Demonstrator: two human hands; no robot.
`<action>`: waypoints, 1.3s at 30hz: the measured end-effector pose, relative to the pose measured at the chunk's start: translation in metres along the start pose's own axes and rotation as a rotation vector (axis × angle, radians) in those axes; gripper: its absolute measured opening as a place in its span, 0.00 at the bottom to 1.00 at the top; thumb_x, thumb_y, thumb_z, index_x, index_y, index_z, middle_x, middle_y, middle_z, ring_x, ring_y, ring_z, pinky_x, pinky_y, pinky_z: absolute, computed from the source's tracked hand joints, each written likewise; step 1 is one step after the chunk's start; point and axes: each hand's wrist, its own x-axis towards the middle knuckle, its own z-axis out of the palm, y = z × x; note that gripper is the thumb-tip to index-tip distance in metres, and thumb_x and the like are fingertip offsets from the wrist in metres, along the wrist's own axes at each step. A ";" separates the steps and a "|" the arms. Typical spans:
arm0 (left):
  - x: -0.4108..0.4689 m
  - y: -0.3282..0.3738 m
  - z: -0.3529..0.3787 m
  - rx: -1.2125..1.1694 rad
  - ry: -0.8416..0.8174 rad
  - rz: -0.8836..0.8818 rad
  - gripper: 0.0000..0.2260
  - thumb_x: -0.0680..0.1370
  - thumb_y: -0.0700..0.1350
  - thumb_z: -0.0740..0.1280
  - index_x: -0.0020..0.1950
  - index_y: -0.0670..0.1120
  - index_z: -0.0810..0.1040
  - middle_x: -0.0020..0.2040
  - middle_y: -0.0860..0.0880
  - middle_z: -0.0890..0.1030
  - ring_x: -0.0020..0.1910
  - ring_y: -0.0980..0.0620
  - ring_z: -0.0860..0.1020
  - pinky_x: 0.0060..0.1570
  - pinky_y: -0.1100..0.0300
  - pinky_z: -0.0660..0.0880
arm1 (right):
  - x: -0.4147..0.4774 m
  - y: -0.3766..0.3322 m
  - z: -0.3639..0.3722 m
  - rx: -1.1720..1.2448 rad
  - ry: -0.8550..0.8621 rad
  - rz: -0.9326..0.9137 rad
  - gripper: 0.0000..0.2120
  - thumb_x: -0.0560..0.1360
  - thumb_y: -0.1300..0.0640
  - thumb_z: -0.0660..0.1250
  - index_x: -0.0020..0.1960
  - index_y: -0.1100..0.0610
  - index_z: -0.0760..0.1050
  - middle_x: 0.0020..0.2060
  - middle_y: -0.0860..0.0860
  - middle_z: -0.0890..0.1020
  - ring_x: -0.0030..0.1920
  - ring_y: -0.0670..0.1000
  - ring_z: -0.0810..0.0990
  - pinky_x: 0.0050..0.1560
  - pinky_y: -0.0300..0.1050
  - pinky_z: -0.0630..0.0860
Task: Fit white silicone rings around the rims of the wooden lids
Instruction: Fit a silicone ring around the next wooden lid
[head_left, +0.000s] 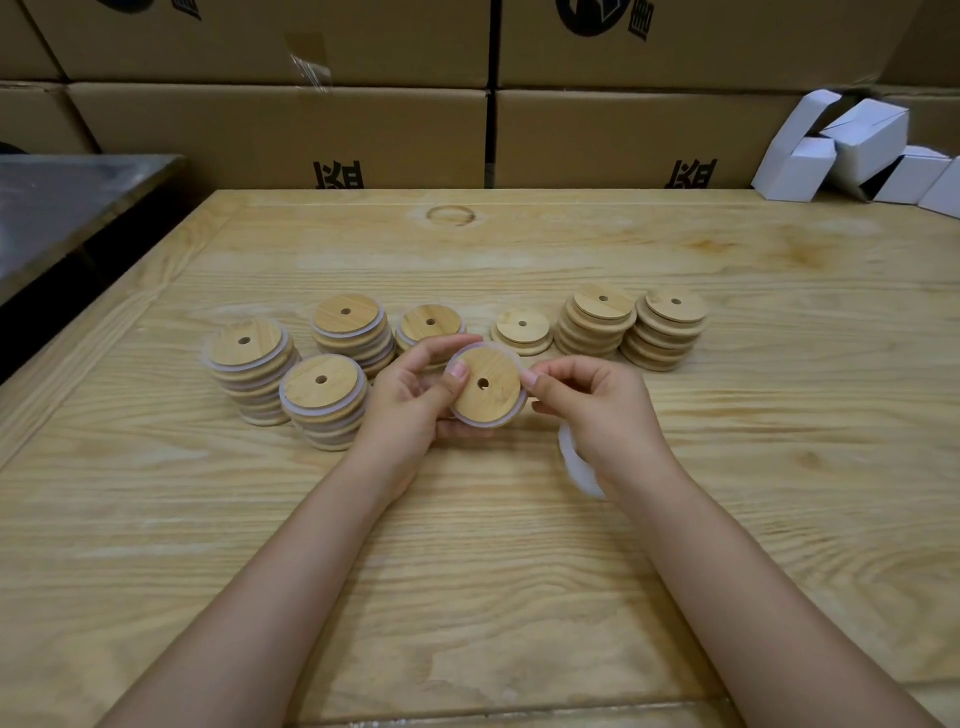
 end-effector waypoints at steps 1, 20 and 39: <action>0.000 0.000 0.000 -0.001 -0.004 -0.001 0.12 0.73 0.45 0.65 0.56 0.48 0.78 0.43 0.45 0.84 0.40 0.46 0.83 0.33 0.53 0.80 | 0.000 0.000 -0.001 -0.015 0.003 -0.012 0.05 0.71 0.62 0.72 0.36 0.57 0.79 0.33 0.49 0.82 0.38 0.45 0.78 0.40 0.39 0.76; 0.001 0.003 0.005 -0.016 0.111 -0.047 0.12 0.81 0.46 0.57 0.61 0.44 0.73 0.34 0.47 0.82 0.25 0.52 0.79 0.24 0.62 0.75 | -0.001 0.001 0.016 -0.482 -0.078 -0.335 0.32 0.64 0.53 0.78 0.66 0.52 0.72 0.59 0.45 0.76 0.59 0.44 0.75 0.62 0.44 0.71; 0.000 -0.001 0.009 0.230 0.126 -0.048 0.17 0.79 0.37 0.50 0.30 0.41 0.63 0.19 0.45 0.68 0.16 0.50 0.65 0.17 0.71 0.59 | 0.090 -0.014 0.069 -0.828 -0.242 -0.306 0.33 0.67 0.47 0.75 0.68 0.56 0.68 0.63 0.53 0.75 0.63 0.51 0.72 0.59 0.40 0.67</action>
